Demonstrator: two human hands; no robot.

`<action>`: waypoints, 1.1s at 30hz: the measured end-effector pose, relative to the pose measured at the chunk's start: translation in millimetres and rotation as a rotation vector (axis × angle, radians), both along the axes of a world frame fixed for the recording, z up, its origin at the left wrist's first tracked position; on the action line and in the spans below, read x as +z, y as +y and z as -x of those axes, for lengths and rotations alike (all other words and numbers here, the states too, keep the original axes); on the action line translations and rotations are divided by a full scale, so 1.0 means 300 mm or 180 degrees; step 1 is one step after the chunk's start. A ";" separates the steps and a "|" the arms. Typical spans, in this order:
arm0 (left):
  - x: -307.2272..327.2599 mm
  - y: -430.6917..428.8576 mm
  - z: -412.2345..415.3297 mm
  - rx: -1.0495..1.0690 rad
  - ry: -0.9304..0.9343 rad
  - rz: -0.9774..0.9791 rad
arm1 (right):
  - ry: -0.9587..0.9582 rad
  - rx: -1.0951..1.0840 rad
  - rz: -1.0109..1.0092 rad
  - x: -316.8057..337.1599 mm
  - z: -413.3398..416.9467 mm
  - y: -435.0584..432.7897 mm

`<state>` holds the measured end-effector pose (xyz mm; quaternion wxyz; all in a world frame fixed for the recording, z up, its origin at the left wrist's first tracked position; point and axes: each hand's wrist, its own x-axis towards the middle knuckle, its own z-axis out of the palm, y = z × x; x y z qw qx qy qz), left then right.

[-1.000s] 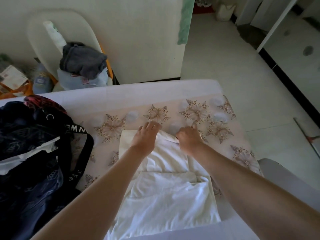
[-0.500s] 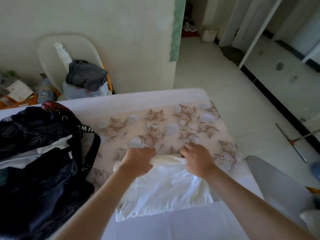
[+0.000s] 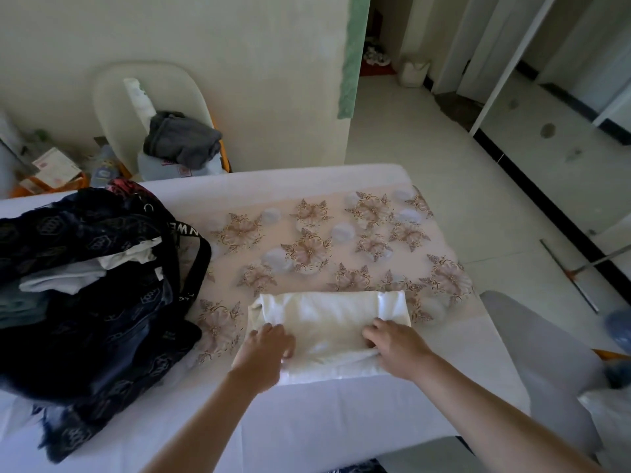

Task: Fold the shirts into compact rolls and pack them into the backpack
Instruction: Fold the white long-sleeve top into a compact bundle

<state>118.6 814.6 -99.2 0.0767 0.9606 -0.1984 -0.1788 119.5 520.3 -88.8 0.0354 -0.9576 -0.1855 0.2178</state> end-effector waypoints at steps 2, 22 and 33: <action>-0.011 0.032 -0.005 0.0167 -0.0008 0.0095 | -0.0140 0.0016 -0.0177 0.008 -0.002 0.000; -0.100 -0.044 -0.327 0.0360 -0.0029 -0.0374 | -0.0725 -0.0463 0.0685 -0.135 -0.213 -0.072; -0.046 -0.169 -0.264 0.0791 -0.1078 0.0270 | -0.1274 -0.0116 -0.0338 -0.149 -0.268 0.019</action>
